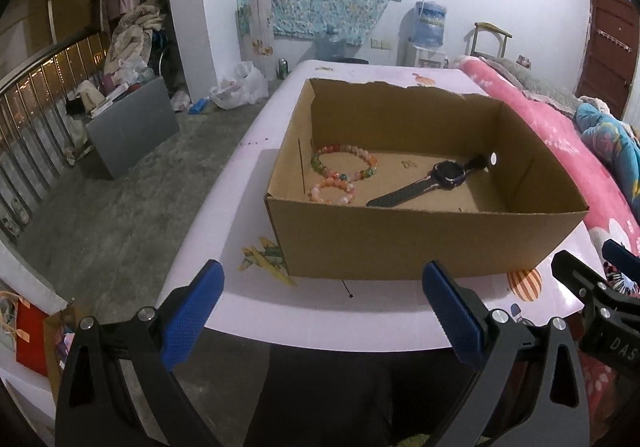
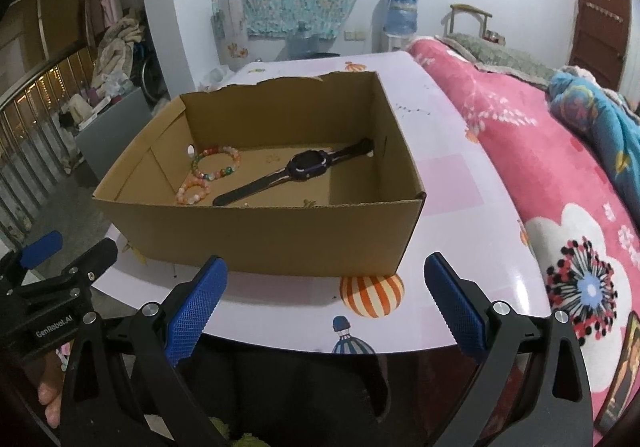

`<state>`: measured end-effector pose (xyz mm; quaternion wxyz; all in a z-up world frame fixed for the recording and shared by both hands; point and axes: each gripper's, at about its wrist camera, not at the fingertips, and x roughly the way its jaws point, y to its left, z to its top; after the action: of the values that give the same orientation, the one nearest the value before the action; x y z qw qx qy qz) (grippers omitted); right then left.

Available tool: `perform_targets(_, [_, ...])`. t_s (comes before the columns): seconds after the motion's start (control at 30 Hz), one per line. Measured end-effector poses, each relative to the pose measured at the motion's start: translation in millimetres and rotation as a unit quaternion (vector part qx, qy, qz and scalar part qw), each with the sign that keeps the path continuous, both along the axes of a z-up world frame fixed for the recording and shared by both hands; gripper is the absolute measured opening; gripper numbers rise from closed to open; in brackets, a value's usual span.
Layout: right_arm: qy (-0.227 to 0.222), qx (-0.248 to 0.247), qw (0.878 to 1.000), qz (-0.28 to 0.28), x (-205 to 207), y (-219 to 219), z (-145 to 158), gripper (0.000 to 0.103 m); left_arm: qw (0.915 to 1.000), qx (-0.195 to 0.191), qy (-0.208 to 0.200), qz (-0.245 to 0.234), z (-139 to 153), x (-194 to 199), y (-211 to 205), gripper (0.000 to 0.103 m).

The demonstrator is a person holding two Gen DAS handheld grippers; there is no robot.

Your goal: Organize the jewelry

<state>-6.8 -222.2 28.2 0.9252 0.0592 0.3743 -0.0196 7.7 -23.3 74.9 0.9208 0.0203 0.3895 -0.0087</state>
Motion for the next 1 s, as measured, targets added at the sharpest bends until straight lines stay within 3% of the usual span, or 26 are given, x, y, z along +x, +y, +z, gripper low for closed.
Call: perform_targets(1.0, [0.017, 0.027, 0.999, 0.008, 1.6, -5.9, -5.1, 0.095, 0.9998, 0.000, 0.019, 0.004, -6.4, 3.0, -5.5, 0.098])
